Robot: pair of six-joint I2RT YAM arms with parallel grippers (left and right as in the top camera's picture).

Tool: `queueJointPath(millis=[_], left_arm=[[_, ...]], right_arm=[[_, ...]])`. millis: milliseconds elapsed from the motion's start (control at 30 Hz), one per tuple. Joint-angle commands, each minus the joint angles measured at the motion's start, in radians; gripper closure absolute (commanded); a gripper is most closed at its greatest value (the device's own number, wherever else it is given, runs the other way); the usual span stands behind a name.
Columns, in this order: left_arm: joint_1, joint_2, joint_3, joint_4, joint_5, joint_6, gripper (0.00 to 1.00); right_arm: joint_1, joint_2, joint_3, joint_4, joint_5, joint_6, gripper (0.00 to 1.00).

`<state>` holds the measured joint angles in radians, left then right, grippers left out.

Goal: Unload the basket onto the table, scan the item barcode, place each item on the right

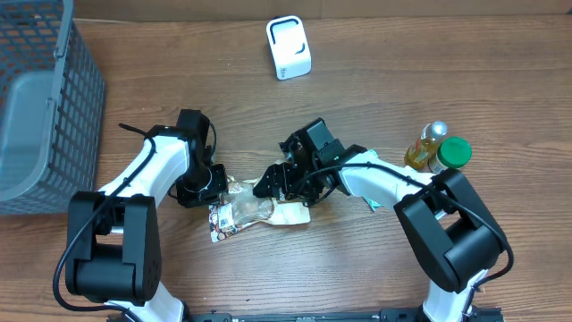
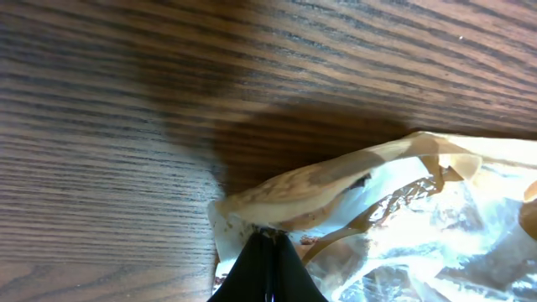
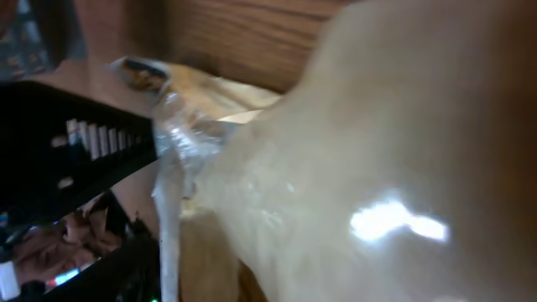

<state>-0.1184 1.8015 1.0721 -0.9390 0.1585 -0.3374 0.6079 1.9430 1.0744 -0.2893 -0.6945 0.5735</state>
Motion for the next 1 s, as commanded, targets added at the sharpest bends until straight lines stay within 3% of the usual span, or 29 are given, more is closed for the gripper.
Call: queueJointPath(millis=[0, 400, 633, 733, 800, 900, 967], left_arm=[[-0.013, 0.021, -0.01, 0.004, -0.009, 0.001, 0.96], [-0.013, 0.021, -0.01, 0.004, -0.009, 0.001, 0.96], [-0.013, 0.021, -0.01, 0.005, -0.009, 0.001, 0.96], [-0.013, 0.021, -0.01, 0.005, -0.009, 0.001, 0.94], [-0.013, 0.021, -0.01, 0.005, -0.009, 0.001, 0.9], [-0.013, 0.021, -0.01, 0.005, -0.008, 0.001, 0.78], [-0.013, 0.021, -0.009, 0.004, -0.008, 0.001, 0.52]], right_arm=[[0.019, 0.011, -0.008, 0.038, -0.064, 0.003, 0.26], [0.019, 0.011, -0.007, 0.113, -0.115, 0.006, 0.27], [0.019, 0.011, -0.007, 0.113, -0.115, 0.002, 0.48], [0.019, 0.011, -0.007, 0.113, -0.115, 0.002, 0.53], [0.019, 0.011, -0.007, 0.113, -0.115, 0.002, 0.61], [0.019, 0.011, -0.007, 0.113, -0.109, 0.002, 0.65], [0.019, 0.011, -0.007, 0.113, -0.105, 0.002, 0.66]])
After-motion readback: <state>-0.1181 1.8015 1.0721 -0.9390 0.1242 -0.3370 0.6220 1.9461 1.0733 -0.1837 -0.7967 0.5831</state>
